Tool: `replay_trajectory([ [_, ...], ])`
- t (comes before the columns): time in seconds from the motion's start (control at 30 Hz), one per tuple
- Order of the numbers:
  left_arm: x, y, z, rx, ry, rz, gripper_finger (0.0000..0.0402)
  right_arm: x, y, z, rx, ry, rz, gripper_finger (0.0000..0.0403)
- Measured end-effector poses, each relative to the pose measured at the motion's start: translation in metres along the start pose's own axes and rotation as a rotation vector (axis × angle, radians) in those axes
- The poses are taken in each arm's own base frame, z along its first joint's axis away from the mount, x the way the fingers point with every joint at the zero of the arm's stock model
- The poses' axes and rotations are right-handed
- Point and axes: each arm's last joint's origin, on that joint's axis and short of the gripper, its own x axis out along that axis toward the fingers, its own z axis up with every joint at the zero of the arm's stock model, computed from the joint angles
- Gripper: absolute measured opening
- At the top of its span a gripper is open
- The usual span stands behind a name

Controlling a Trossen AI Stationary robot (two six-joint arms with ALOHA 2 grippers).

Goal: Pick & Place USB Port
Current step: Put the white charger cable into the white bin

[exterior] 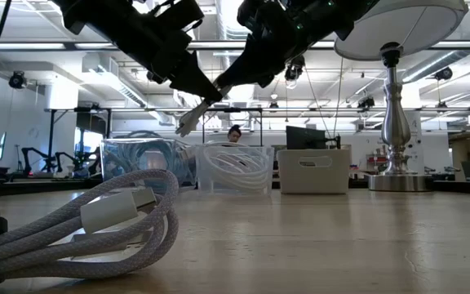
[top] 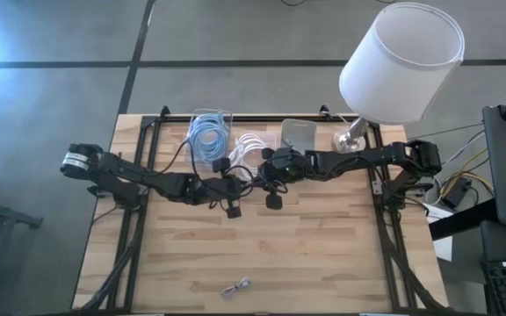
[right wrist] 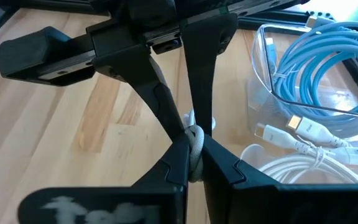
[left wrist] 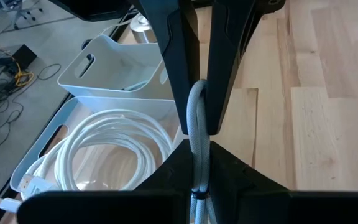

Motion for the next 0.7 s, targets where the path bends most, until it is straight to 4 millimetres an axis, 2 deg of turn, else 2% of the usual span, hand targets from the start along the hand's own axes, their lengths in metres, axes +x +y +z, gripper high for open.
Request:
replay_trajectory([
  [0.2, 0.000, 0.000, 0.000, -0.011, -0.001, -0.002, 0.0043, 0.000, -0.002, -0.002, 0.018, 0.020, -0.003, 0.0018],
  [0.43, 0.000, 0.000, 0.000, -0.027, 0.001, 0.012, 0.0098, -0.002, -0.012, -0.011, 0.093, 0.107, -0.027, 0.0022],
  [0.57, 0.000, 0.001, 0.000, -0.040, 0.002, 0.025, 0.0130, -0.009, -0.018, -0.017, 0.124, 0.196, -0.038, 0.0022],
  [0.7, 0.000, 0.001, -0.001, -0.038, 0.007, 0.029, 0.0149, -0.026, -0.020, -0.011, 0.150, 0.201, -0.050, 0.0023],
])
